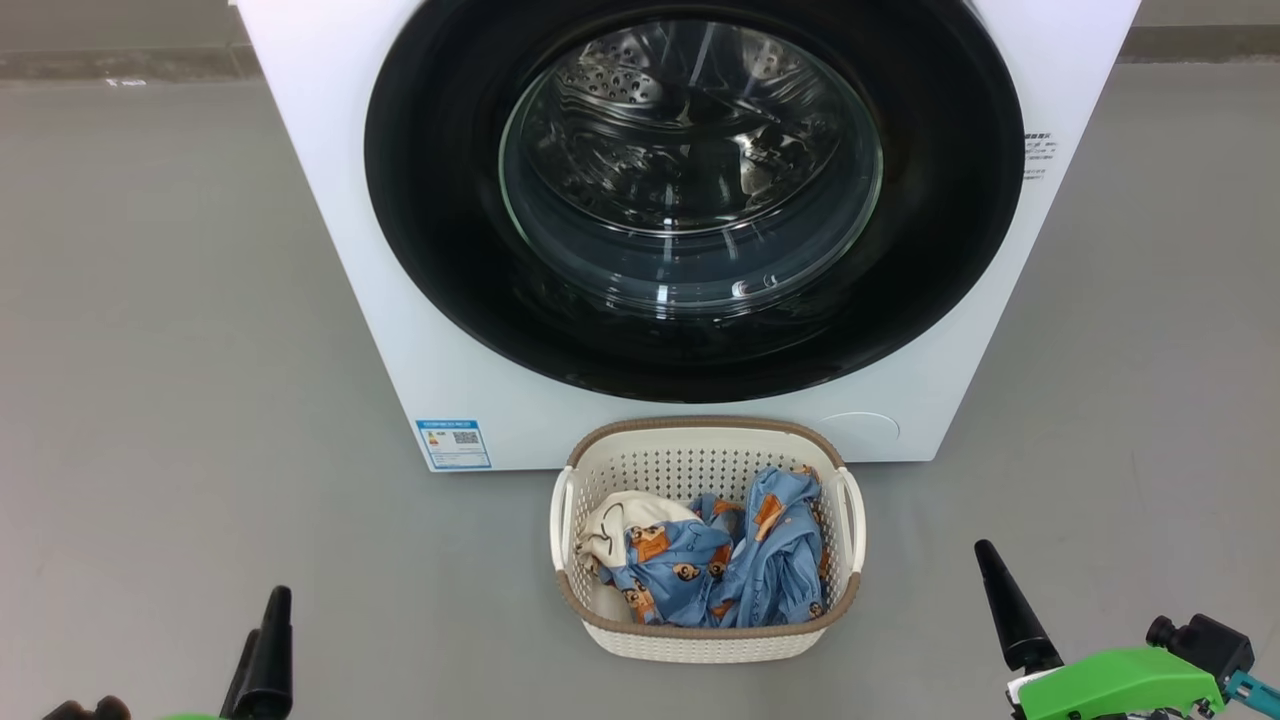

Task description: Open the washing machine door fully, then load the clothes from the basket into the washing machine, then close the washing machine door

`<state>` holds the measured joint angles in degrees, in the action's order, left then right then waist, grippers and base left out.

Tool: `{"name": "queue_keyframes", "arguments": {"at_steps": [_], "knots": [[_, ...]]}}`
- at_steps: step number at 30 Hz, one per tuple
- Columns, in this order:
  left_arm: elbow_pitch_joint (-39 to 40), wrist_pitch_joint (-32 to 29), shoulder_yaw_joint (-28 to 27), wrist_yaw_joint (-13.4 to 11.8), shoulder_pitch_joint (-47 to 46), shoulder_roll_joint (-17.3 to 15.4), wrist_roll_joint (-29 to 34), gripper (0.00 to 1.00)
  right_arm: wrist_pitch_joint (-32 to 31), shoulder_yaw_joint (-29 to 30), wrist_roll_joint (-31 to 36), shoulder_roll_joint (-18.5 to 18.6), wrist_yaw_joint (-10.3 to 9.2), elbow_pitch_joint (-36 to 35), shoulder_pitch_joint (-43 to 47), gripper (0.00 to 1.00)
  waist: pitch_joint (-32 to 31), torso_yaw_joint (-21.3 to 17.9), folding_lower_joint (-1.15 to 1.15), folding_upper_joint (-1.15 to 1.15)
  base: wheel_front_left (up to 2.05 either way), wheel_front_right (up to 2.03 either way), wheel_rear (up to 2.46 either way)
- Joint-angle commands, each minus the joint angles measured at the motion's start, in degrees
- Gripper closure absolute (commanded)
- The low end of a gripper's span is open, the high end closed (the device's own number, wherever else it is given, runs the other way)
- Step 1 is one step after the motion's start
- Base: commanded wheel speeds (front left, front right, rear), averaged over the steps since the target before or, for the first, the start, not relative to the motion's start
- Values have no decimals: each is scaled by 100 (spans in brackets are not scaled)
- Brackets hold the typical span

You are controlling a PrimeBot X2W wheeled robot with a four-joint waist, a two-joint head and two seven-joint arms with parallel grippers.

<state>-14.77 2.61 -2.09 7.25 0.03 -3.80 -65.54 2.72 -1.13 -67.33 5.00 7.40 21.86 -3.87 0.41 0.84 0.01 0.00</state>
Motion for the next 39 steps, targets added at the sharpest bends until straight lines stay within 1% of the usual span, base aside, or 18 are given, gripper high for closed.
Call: {"name": "queue_keyframes", "arguments": {"at_steps": [1,12,31,39], "knots": [[195,86,-62,14,-168,-146,216,0,82,-107,210,78,4,-110,-262,0,-11,0,0,0,0,0,0],[310,254,-27,16,-147,-231,753,0,250,-243,819,160,5,-80,-297,0,-28,4,0,0,0,0,0],[392,575,95,18,-131,-411,2209,0,568,-425,2058,311,6,-31,-336,0,-29,1,0,0,0,0,0],[389,709,105,20,-128,-460,2777,0,702,-422,2725,395,7,-25,-320,0,-26,-3,0,0,0,0,0]]}}
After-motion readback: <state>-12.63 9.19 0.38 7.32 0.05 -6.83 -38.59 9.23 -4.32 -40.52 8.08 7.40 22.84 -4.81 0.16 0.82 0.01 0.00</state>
